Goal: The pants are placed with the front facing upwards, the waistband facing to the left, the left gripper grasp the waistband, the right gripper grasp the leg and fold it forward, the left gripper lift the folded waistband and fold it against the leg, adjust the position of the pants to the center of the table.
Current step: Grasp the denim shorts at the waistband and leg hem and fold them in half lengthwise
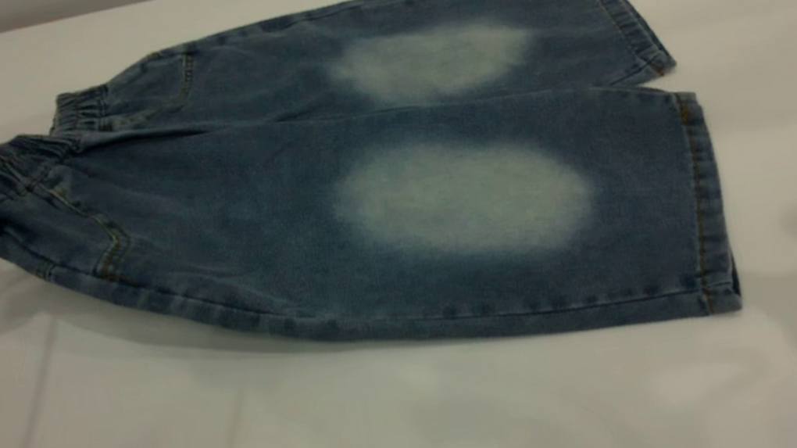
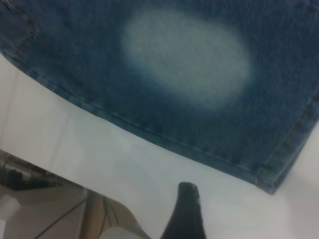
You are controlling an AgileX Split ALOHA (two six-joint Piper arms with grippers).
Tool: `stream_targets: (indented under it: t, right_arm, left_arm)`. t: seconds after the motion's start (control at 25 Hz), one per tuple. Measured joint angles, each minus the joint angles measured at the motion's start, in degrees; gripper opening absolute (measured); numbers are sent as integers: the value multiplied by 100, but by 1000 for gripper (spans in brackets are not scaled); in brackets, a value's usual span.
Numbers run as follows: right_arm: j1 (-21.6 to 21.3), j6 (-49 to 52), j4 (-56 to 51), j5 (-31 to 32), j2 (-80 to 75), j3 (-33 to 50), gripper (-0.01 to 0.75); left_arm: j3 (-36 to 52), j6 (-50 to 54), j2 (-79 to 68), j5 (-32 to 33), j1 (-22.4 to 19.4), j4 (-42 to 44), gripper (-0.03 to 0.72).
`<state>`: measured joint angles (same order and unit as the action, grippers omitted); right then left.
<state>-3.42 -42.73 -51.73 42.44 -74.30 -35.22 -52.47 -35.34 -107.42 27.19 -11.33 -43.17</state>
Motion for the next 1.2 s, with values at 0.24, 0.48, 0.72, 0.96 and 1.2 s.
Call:
stream_targets:
  t: [0.24,0.48,0.72,0.96,1.2]
  right_arm:
    - [603,-204,-112,-635,-1238,0,537]
    - [1558,-268,-183,-1597,-2300,0,537]
    - [1771,-330,-196,-2017,-2925,-5,537]
    - [1771,-390,-207,-2270,-3276,-125,537]
    - [1771,-462,-277,-2305,-3574,-293,537]
  left_arm:
    - [0,0,2,8,10,5,67]
    - [0,-9,2,13,10,5,67]
    - [0,-9,2,13,10,5,67]
    - [0,-9,2,13,10,5,67]
    - [0,-9,2,13,10,5,67]
